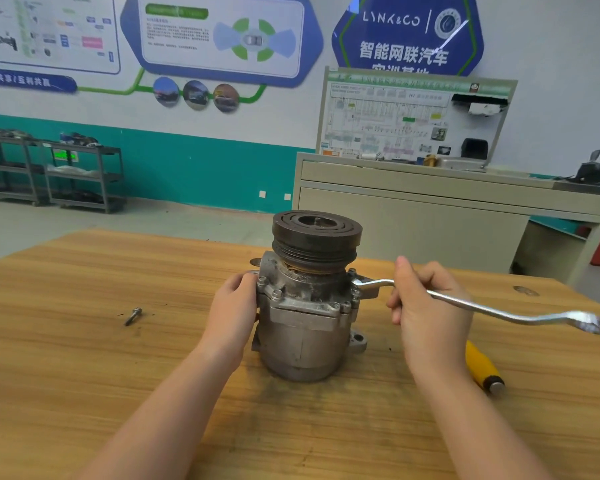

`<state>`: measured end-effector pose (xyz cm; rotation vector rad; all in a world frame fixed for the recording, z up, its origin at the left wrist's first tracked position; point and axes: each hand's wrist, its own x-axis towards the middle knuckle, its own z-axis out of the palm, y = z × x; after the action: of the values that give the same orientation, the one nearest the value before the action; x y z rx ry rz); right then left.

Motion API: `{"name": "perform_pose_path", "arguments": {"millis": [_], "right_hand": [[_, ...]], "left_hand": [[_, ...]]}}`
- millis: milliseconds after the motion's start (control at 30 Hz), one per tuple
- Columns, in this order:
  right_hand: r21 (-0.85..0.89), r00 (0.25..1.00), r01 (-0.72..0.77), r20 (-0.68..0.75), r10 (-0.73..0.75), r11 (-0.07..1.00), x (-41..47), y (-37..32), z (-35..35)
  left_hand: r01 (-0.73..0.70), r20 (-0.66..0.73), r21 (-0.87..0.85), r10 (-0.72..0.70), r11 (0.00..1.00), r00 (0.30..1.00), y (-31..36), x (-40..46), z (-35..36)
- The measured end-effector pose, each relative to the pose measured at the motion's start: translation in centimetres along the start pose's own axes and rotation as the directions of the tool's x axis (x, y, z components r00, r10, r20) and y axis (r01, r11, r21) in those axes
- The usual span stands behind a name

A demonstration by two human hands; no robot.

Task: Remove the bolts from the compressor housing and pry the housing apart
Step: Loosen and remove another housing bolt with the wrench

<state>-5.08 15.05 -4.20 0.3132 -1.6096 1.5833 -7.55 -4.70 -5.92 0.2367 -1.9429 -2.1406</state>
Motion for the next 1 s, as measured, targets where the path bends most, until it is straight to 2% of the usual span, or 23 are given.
{"name": "perform_pose_path", "arguments": {"millis": [67,167,333,433,500,567,633,700,733,800,867,933,967,1000], "right_hand": [[-0.081,0.983,0.185,0.036,-0.182,0.979,-0.5,-0.4,-0.1],[-0.215,0.896,0.443,0.131,-0.424,0.87,-0.8,-0.7,0.0],[-0.248,0.854,0.52,0.174,-0.49,0.817,-1.2,-1.4,0.7],[-0.326,0.758,0.65,0.222,-0.613,0.686,-1.6,-1.6,1.4],[-0.317,0.742,0.669,0.229,-0.631,0.672,-1.8,-1.1,1.3],[-0.217,0.834,0.551,0.158,-0.528,0.806,-1.7,-0.3,0.8],[-0.063,0.954,0.298,0.062,-0.294,0.952,-1.2,0.4,0.3],[0.069,1.0,0.003,0.02,-0.004,0.998,0.0,0.8,-0.1],[0.132,0.987,-0.153,0.059,0.146,0.979,0.8,0.9,-0.3],[0.259,0.885,-0.458,0.218,0.41,0.85,2.3,0.6,-0.5],[0.411,0.757,-0.653,0.325,0.567,0.636,2.9,0.4,-0.4],[0.614,0.688,-0.675,0.325,0.649,0.409,2.8,0.6,-0.2],[0.683,0.671,-0.646,0.294,0.681,0.341,2.7,0.7,-0.2],[0.709,0.672,-0.62,0.261,0.693,0.335,2.5,0.8,-0.3]], "left_hand": [[-0.002,0.0,-0.007,0.002,1.0,1.0,0.0,0.1,0.0],[-0.004,0.003,-0.012,0.004,1.0,1.0,0.0,0.1,0.0],[0.004,-0.006,-0.023,-0.004,1.0,1.0,0.0,0.1,0.1],[0.005,-0.011,-0.016,-0.006,1.0,1.0,0.0,0.1,0.1],[0.004,-0.005,-0.013,-0.004,1.0,1.0,0.1,0.0,0.1],[0.001,-0.002,-0.014,-0.001,1.0,1.0,0.0,0.1,0.1],[0.003,0.0,-0.018,-0.003,1.0,1.0,0.0,0.1,0.1],[0.001,0.001,-0.019,-0.001,1.0,1.0,0.0,0.1,0.1],[0.0,0.001,-0.019,0.0,1.0,1.0,0.0,0.1,0.0],[-0.002,0.0,-0.019,0.002,1.0,1.0,0.0,0.1,0.0],[-0.006,-0.003,-0.015,0.006,1.0,1.0,0.0,0.0,0.1],[-0.009,-0.01,-0.011,0.008,1.0,1.0,0.0,0.0,0.1],[-0.008,-0.011,-0.011,0.008,1.0,1.0,-0.1,0.1,0.1],[-0.005,-0.01,-0.012,0.005,1.0,1.0,-0.1,0.1,0.0]]}}
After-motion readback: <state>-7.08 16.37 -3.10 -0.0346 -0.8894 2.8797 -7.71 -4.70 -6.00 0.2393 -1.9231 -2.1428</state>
